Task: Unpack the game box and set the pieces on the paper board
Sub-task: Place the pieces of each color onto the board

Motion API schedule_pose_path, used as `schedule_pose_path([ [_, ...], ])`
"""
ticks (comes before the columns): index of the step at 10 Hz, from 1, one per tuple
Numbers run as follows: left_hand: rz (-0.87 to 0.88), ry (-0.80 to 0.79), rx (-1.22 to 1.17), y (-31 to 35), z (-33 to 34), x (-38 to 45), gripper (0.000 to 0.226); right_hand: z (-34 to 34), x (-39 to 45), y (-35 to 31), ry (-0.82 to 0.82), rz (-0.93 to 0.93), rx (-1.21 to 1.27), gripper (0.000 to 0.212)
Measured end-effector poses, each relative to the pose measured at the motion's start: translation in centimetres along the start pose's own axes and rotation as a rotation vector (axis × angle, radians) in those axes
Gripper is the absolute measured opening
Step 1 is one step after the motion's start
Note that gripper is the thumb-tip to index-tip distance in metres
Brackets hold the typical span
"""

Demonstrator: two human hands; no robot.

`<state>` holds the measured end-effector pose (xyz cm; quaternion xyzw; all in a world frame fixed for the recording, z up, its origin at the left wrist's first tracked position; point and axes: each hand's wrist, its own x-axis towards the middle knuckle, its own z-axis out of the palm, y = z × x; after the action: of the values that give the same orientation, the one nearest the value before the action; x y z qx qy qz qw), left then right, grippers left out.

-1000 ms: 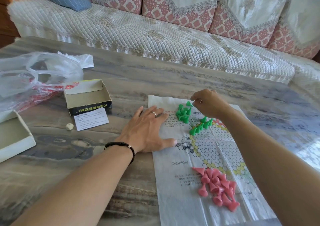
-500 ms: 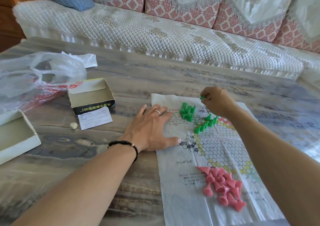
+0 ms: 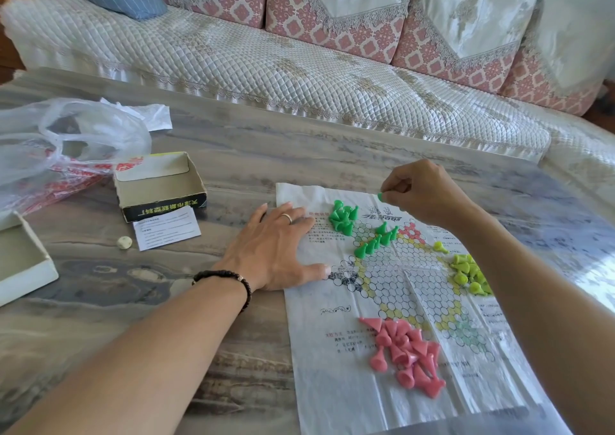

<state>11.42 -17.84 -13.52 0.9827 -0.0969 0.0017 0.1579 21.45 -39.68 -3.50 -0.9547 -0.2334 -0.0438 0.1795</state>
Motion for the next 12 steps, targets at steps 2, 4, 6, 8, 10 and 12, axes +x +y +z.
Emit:
schedule_pose_path([
  [2, 0.002, -0.001, 0.000, 0.0, 0.0, 0.0, 0.095, 0.0, -0.4, -1.0, -0.144, -0.046, -0.137, 0.020],
  [4, 0.002, -0.002, -0.005, 0.0, 0.0, 0.1, 0.094, 0.5, -0.3, -0.9, -0.218, -0.049, -0.171, 0.013],
  [6, -0.006, -0.002, -0.008, 0.0, 0.0, 0.0, 0.094, 1.0, -0.7, -0.9, -0.240, -0.063, -0.185, 0.013],
  [8, -0.004, -0.003, -0.002, 0.0, 0.0, 0.0, 0.094, 1.8, -0.8, -0.7, -0.257, -0.062, -0.212, 0.012],
  [10, -0.007, 0.000, -0.003, 0.1, 0.0, 0.0, 0.093, 2.4, -0.6, -0.2, -0.254, -0.055, -0.190, 0.013],
  [12, -0.007, -0.002, -0.011, 0.1, -0.1, 0.0, 0.094, 2.3, -0.4, -0.6, -0.190, -0.086, -0.187, 0.016],
])
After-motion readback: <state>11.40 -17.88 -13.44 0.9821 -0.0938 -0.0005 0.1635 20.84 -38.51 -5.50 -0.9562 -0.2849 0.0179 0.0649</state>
